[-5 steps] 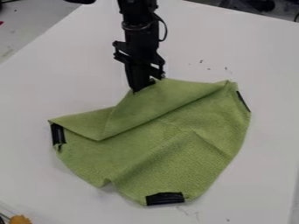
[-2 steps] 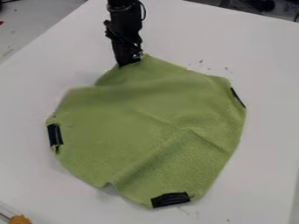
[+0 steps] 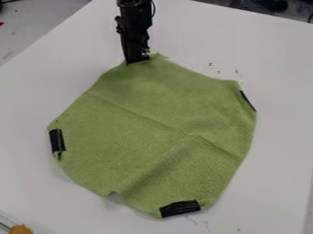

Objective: Unfold the cloth from right to left

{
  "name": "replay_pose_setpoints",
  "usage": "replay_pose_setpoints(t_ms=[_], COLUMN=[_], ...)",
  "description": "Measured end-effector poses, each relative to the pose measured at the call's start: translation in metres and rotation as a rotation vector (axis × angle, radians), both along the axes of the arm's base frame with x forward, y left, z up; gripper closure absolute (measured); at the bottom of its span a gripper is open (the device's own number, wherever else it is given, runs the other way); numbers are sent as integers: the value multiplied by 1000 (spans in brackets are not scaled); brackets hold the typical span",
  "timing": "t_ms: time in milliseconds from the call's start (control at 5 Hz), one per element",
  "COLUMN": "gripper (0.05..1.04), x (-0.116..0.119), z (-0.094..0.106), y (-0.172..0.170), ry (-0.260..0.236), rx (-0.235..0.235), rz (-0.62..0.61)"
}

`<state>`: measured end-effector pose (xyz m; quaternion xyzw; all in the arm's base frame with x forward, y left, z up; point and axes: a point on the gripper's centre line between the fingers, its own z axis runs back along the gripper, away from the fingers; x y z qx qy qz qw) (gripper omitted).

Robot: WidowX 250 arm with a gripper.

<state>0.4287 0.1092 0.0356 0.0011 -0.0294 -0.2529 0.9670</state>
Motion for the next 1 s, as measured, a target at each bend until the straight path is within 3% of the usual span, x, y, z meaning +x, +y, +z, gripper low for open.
replay_pose_setpoints(t_ms=[200,400,600,800,1000], gripper=[872,627,330,99,82], x=[3,4,10,6,-4], z=[10,14,33,51,53], y=[3,4,5,-5,-29], ry=[3,0,-39,-27,-40], rx=[12,26,28,9,-80], rz=[-28,-35,-6,85,217])
